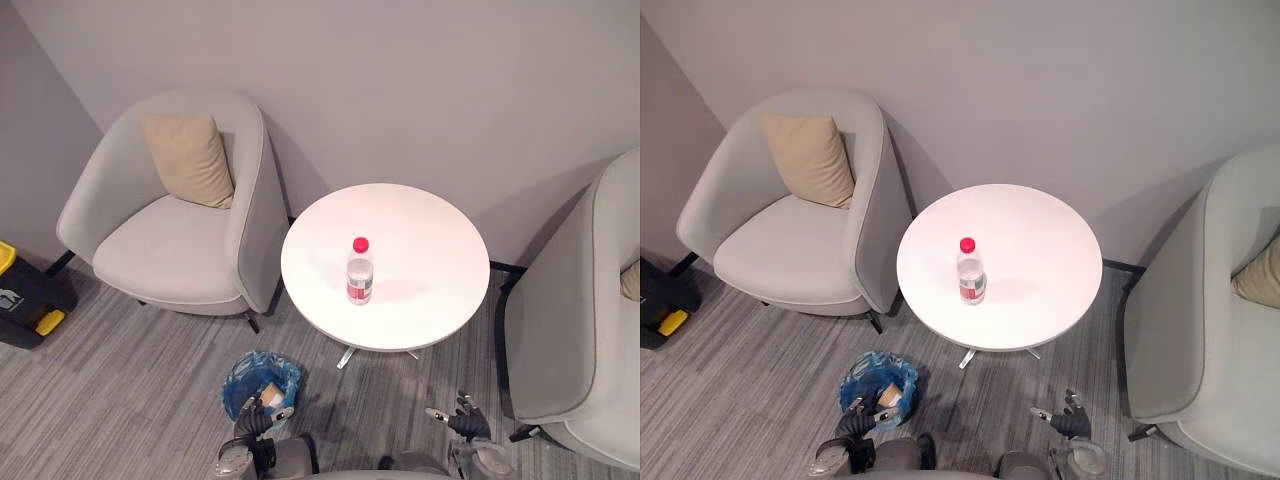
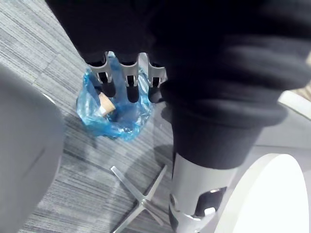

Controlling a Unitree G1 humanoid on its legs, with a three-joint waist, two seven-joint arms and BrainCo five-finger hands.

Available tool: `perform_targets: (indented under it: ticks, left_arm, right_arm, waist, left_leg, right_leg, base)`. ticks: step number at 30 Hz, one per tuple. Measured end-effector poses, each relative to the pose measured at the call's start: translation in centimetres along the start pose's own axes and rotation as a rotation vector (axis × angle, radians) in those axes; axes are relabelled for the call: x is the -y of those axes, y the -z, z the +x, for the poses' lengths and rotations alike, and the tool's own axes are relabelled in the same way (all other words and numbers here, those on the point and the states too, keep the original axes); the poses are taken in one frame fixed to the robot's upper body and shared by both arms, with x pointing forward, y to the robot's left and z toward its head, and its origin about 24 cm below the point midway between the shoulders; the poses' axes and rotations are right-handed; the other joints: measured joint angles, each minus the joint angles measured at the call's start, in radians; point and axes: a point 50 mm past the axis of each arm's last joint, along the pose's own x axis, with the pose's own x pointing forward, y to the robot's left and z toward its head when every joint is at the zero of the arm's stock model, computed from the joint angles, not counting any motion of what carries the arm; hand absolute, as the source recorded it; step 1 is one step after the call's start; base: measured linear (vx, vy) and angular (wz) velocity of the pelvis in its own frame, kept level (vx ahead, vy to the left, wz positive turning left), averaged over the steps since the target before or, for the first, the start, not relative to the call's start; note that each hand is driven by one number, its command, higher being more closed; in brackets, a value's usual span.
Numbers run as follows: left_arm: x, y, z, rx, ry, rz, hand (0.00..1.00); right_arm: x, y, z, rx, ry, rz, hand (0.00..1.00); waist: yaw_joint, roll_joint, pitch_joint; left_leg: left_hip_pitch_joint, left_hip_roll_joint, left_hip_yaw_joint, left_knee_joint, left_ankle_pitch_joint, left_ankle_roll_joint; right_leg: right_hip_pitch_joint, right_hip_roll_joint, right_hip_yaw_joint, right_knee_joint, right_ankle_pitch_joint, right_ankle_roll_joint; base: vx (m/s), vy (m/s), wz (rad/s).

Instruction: Gather rubbish on tea table into small bin, then transfer packed bag to large trash can.

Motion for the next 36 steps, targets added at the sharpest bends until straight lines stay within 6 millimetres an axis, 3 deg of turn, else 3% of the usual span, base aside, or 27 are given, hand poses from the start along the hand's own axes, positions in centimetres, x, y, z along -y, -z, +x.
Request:
perform_targets:
  ticks: [4,9,14,19,24,31,36]
  left_arm:
    - [-0.3,0.5,-0.1,-0.02,-0.002,0.019,0.0]
    - [-0.7,0.8,-0.1,-0.033,-0.007,0.04,0.0]
    - [-1.2,1.0,-0.2,-0.04,-0.01,0.074,0.0]
    - [-1.6,1.2,-0.3,-0.046,-0.021,0.082,0.0]
    - [-1.7,1.3,-0.4,-0.048,-0.02,0.094,0.0]
    - [-2.3,2.1,-0.8,-0.068,-0.031,0.107,0.0]
    - [-2.9,1.8,-0.7,-0.063,-0.043,0.123,0.0]
  right_arm:
    - [-0.4,-0.4,0.1,0.013,-0.01,-0.003,0.0]
    - [-0.3,-2.5,0.1,0.106,-0.009,-0.035,0.0]
    - [0.4,-4.2,-0.1,0.184,0.025,-0.069,0.0]
    - [1.5,-5.9,-0.9,0.28,0.066,-0.064,0.0]
    - [1.6,-6.7,-1.4,0.333,0.067,-0.09,0.0]
    - [2.1,-9.4,-1.8,0.445,0.034,-0.138,0.0]
    - [1.3,-10.6,-1.6,0.482,-0.011,-0.18,0.0]
  waist:
    - [-0.001,-0.006,-0.006]
    - [-0.007,-0.01,-0.016]
    - [-0.025,-0.023,-0.032]
    - [-0.025,-0.031,-0.054]
    - [-0.027,-0.031,-0.056]
    - [-0.025,-0.021,-0.063]
    - [-0.027,-0.018,-0.064]
  left_leg:
    - [0.086,-0.029,0.009,-0.121,0.035,0.002]
    - [0.102,-0.029,0.003,-0.193,0.068,-0.003]
    - [0.107,-0.031,0.0,-0.203,0.068,-0.003]
    - [0.118,-0.032,-0.012,-0.205,0.067,-0.002]
    - [0.122,-0.033,-0.031,-0.207,0.069,0.001]
    - [0.125,-0.041,-0.068,-0.24,0.084,0.002]
    - [0.116,-0.048,-0.088,-0.244,0.086,0.005]
  right_leg:
    - [0.032,-0.003,0.019,-0.031,-0.002,0.003]
    - [0.014,0.007,0.023,-0.037,-0.002,0.003]
    - [0.016,0.011,0.028,-0.046,0.001,0.003]
    - [0.039,0.015,0.048,-0.086,0.027,0.004]
    - [0.05,0.015,0.048,-0.105,0.04,0.009]
    - [0.05,0.017,0.045,-0.13,0.054,0.02]
    - [0.051,0.012,0.029,-0.14,0.054,0.02]
  base:
    - [0.07,0.024,-0.06]
    - [0.0,-0.024,-0.02]
    - [0.01,-0.019,-0.03]
    - [0.0,0.001,-0.08]
    - [-0.05,0.001,0.01]
    - [-0.04,-0.008,0.02]
    - [0.02,-0.008,0.09]
